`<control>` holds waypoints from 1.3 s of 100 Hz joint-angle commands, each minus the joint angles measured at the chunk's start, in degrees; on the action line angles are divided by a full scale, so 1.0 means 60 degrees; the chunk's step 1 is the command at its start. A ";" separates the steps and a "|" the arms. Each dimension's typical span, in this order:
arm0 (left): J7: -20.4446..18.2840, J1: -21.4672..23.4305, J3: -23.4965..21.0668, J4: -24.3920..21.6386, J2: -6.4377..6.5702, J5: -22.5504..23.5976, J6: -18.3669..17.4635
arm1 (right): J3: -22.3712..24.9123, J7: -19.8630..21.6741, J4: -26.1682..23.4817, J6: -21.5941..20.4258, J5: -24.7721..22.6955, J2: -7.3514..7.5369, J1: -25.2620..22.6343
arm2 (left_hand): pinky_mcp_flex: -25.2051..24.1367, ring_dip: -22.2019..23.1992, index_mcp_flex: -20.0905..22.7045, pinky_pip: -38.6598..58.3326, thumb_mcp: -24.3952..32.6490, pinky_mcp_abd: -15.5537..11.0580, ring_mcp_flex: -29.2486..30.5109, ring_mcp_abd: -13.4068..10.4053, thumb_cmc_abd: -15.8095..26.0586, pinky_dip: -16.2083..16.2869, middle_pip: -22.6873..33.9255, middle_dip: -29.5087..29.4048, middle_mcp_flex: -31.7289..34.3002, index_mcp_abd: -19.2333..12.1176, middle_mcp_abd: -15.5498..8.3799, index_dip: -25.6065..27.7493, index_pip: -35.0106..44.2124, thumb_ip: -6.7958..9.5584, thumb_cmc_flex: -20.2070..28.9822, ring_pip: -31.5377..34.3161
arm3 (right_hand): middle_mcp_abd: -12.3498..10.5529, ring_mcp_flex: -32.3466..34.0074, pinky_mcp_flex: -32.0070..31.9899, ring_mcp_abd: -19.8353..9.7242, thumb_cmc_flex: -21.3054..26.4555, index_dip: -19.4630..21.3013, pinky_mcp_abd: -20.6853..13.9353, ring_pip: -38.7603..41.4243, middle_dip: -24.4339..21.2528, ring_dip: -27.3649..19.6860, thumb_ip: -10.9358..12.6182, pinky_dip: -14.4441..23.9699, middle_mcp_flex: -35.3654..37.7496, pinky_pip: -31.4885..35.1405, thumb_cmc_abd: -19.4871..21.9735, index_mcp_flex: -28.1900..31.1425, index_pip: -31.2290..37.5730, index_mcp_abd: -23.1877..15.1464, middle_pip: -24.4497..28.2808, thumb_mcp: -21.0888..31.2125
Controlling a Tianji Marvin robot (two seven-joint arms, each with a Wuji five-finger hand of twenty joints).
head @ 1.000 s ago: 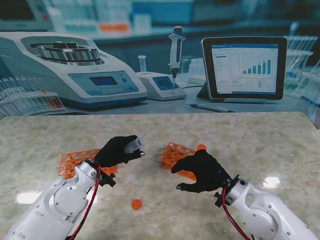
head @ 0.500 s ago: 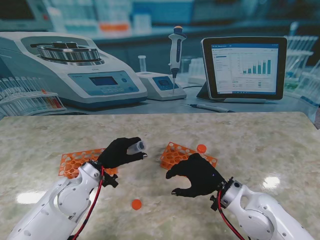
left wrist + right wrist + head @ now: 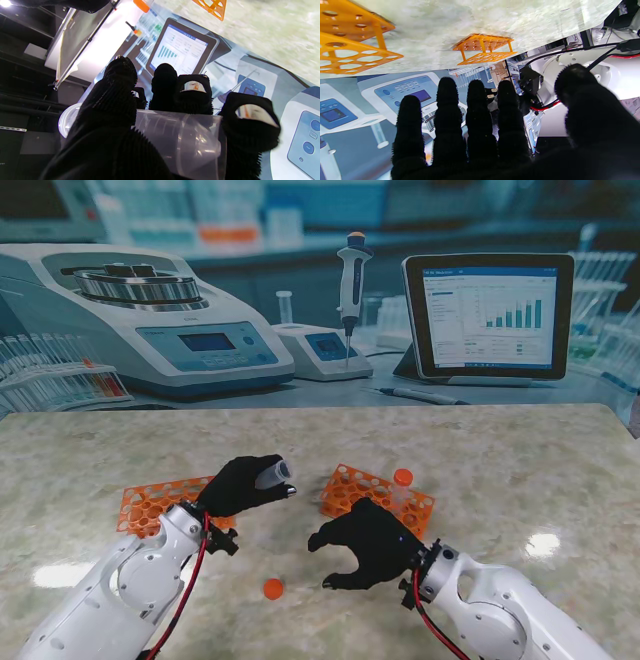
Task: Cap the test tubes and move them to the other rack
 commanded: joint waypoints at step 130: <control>-0.0463 0.0372 -0.0463 -0.0338 0.0097 -0.0174 -0.0060 | -0.4186 0.0743 0.1583 0.0432 0.0939 -0.0053 0.2762 | 0.0513 -0.0095 0.0226 0.1806 -0.0027 -0.0953 0.0380 -0.0355 0.0493 0.0112 0.0234 0.0080 0.0281 -0.0553 -0.0032 0.0612 0.0835 -0.0137 -0.0084 0.0451 | 0.0155 0.0269 0.0320 -0.0283 0.0901 0.0710 -0.0604 0.0585 0.0952 0.0941 -0.0011 0.1308 -0.0414 0.0753 -0.0626 -0.0328 -0.0188 0.0182 0.0415 0.0885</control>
